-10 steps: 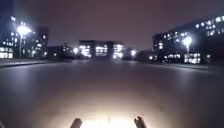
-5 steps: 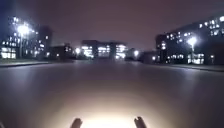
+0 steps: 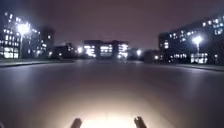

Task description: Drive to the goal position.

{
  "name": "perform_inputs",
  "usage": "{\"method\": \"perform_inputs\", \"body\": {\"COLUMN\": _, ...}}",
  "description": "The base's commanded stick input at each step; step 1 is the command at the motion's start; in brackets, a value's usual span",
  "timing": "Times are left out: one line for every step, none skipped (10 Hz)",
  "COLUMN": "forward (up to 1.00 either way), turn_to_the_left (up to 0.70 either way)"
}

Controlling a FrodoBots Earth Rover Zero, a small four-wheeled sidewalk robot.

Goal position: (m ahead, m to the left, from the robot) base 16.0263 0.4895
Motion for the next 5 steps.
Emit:
{"method": "perform_inputs", "body": {"forward": 1.0, "turn_to_the_left": 0.0}}
{"method": "perform_inputs", "body": {"forward": 1.0, "turn_to_the_left": 0.0}}
{"method": "perform_inputs", "body": {"forward": 1.0, "turn_to_the_left": 0.0}}
{"method": "perform_inputs", "body": {"forward": 1.0, "turn_to_the_left": 0.0}}
{"method": "perform_inputs", "body": {"forward": 1.0, "turn_to_the_left": 0.0}}
